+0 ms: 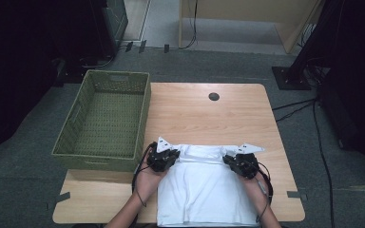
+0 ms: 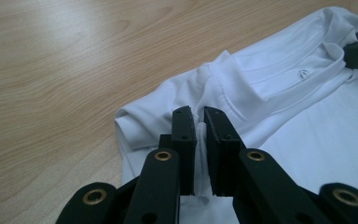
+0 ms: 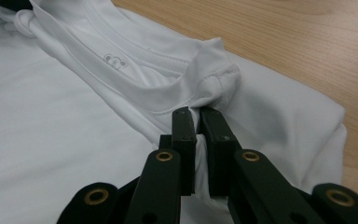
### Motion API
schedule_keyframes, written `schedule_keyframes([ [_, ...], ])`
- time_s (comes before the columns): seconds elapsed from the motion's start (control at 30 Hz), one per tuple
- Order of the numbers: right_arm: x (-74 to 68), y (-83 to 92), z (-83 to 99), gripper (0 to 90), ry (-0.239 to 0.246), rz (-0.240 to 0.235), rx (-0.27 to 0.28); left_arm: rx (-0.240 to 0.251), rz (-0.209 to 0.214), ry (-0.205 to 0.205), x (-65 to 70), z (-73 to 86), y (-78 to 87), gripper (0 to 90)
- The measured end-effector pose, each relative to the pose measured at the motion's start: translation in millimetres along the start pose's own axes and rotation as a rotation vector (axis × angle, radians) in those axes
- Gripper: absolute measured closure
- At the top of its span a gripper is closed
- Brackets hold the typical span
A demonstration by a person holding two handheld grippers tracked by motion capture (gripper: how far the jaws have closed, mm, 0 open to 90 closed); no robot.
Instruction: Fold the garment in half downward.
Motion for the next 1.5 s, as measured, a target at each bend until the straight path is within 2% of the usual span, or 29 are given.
schedule_keyframes([
  [0.33,7.3,-9.0,-3.2,85.7,-0.006,0.016,0.012,-0.002,-0.014,-0.006,-6.9,-2.8,-10.6,83.1],
  [0.5,11.4,-12.7,-5.1,85.7,-0.03,0.014,0.017,-0.007,-0.025,-0.015,-11.7,-6.2,-16.5,83.2],
  [0.7,17.8,-17.9,-8.4,85.7,-0.021,0.022,0.022,-0.011,-0.036,0.007,-16.7,-11.0,-25.0,83.1],
  [1.2,40.3,-35.2,-19.4,85.5,-0.019,0.027,0.047,-0.002,-0.045,0.011,-29.0,-20.8,-44.8,83.0],
  [1.37,44.6,-38.4,-21.4,85.5,-0.025,0.025,0.053,0.0,-0.045,0.033,-33.3,-23.8,-50.4,83.0],
  [1.5,48.1,-41.1,-23.0,85.4,-0.024,0.026,0.058,-0.001,-0.054,0.022,-35.2,-26.4,-55.3,83.0],
])
Point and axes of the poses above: each handheld gripper's, and its own axes: y roughly backward along the jaws, z roughly out of its underside, x roughly to its right, the point moved 7 cm from there along -y, roughly forward along the jaws, and after that the axes turned 15 degrees about x, right-handed, at the moved point
